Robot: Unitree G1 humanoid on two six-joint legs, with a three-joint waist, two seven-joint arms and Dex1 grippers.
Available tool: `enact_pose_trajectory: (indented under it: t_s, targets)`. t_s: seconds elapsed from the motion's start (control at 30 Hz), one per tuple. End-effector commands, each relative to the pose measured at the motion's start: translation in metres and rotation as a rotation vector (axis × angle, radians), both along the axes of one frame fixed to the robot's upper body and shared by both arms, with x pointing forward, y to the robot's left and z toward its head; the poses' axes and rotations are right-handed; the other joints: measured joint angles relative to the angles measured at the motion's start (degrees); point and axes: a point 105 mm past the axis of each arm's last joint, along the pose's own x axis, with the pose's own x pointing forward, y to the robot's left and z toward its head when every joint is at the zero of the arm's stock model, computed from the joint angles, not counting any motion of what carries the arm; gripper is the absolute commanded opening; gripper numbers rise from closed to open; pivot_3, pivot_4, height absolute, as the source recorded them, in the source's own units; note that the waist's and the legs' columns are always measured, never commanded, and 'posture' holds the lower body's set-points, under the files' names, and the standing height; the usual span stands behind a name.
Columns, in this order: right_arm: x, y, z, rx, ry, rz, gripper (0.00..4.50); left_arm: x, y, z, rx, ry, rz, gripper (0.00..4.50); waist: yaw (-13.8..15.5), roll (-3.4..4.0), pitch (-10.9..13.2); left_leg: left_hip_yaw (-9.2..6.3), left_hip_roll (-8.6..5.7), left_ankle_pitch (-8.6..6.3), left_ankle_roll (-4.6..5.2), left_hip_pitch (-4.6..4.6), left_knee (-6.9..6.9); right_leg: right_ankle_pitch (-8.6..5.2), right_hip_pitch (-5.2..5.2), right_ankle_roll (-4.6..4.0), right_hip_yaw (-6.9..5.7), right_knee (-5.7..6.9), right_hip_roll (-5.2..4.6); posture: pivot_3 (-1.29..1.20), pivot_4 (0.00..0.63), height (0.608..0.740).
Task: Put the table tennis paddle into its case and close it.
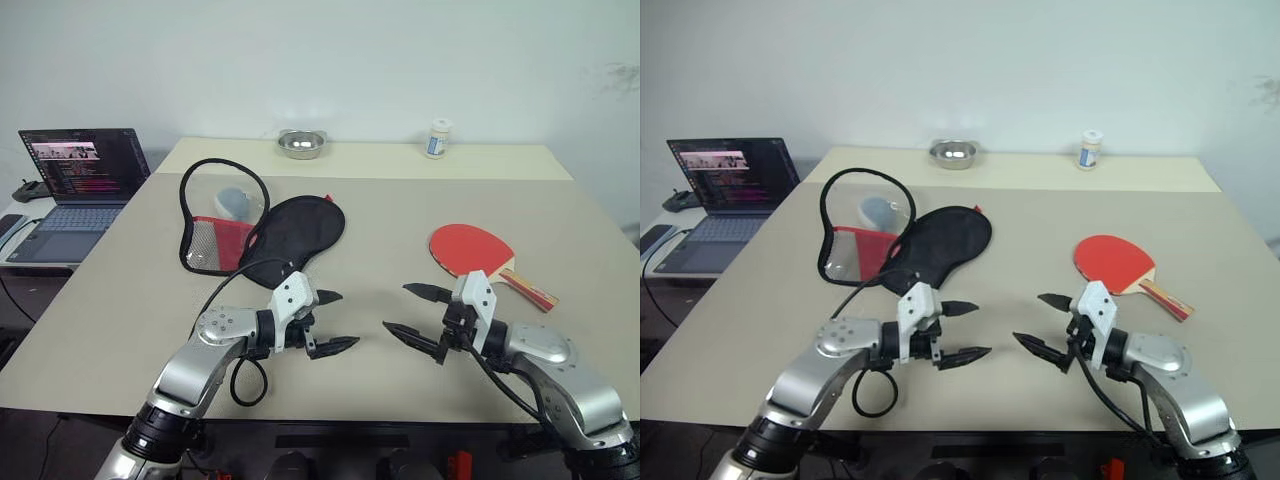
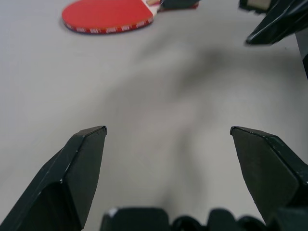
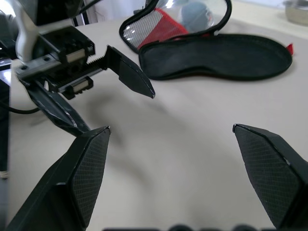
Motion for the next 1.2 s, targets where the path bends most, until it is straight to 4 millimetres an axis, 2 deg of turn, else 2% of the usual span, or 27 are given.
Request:
enact_pose_trajectory:
  t_s: [0.03, 0.17, 0.3, 0.5, 0.67, 0.77, 0.83, 0.9, 1.03, 1.2]
  targets:
    - [-0.007, -0.005, 0.007, -0.023, -0.021, -0.002, 4.47, 0.006, 0.003, -0.002, 0.008, -0.031, 0.017, 4.50, 0.02, 0.00, 0.00, 0.01, 0.01, 0.00, 0.00, 0.00, 0.01, 0.00, 0.00, 0.00, 0.00, 0.00, -0.01, 0.00, 0.150, 0.740]
    - [-0.007, -0.008, 0.006, -0.043, -0.021, -0.016, 4.47, 0.020, 0.002, 0.001, -0.014, -0.078, 0.070, 4.50, 0.07, -0.01, 0.00, 0.00, -0.01, 0.01, 0.01, 0.31, 0.04, -0.09, 0.29, 0.16, 0.00, 0.00, -0.01, 0.00, 0.150, 0.740]
    - [-0.008, -0.009, 0.016, -0.045, -0.031, -0.013, 4.47, 0.025, 0.004, 0.015, -0.063, -0.101, 0.075, 4.50, 0.06, -0.02, 0.00, -0.01, 0.01, 0.00, 0.01, 0.49, 0.00, -0.12, 0.50, 0.17, -0.01, -0.04, -0.01, 0.00, 0.150, 0.740]
    - [-0.009, -0.002, 0.030, -0.028, -0.013, 0.015, 4.47, 0.047, 0.031, 0.030, -0.055, -0.161, 0.179, 4.50, -0.05, -0.02, 0.00, 0.00, 0.07, 0.00, 0.01, 0.56, -0.03, -0.12, 0.52, 0.15, 0.00, -0.03, -0.02, 0.00, 0.150, 0.740]
    - [0.017, 0.000, 0.063, -0.033, -0.045, -0.039, 4.47, 0.074, 0.062, 0.032, 0.003, -0.160, 0.307, 4.50, -0.09, -0.02, 0.01, 0.00, 0.08, 0.00, 0.01, 0.69, -0.04, -0.11, 0.63, 0.13, 0.01, -0.02, -0.02, 0.00, 0.150, 0.740]
    - [0.018, 0.007, 0.074, -0.043, -0.074, -0.023, 4.47, 0.088, 0.081, 0.020, 0.015, -0.088, 0.364, 4.50, 0.01, -0.07, 0.00, -0.01, 0.07, 0.00, 0.01, 0.68, -0.09, -0.12, 0.63, 0.06, -0.04, -0.07, -0.02, 0.00, 0.150, 0.740]
    - [0.017, 0.008, 0.073, -0.057, -0.084, -0.022, 4.47, 0.091, 0.089, 0.008, 0.104, -0.091, 0.351, 4.50, 0.12, -0.08, -0.01, -0.02, 0.03, -0.01, 0.01, 0.65, -0.16, -0.13, 0.63, -0.04, -0.09, -0.13, -0.01, 0.00, 0.150, 0.740]
    - [0.016, 0.010, 0.071, -0.061, -0.085, -0.021, 4.47, 0.094, 0.095, 0.006, 0.121, -0.083, 0.351, 4.50, 0.08, -0.09, -0.01, 0.02, -0.01, -0.02, 0.02, 0.57, -0.18, -0.11, 0.56, -0.13, -0.06, -0.13, -0.04, 0.00, 0.150, 0.740]
    - [0.014, 0.012, 0.068, -0.061, -0.093, -0.024, 4.47, 0.100, 0.098, -0.002, 0.166, -0.063, 0.335, 4.50, 0.32, -0.12, -0.02, -0.06, -0.03, -0.02, 0.02, 0.05, -0.07, -0.10, 0.16, -0.11, -0.16, -0.13, -0.08, 0.00, 0.150, 0.740]
    - [0.012, 0.016, 0.068, -0.054, -0.110, -0.023, 4.47, 0.100, 0.099, -0.014, 0.207, -0.024, 0.303, 4.50, 0.21, -0.14, -0.04, -0.05, -0.04, -0.01, 0.02, -0.05, -0.05, -0.08, 0.00, -0.08, -0.15, -0.01, -0.10, 0.00, 0.150, 0.740]
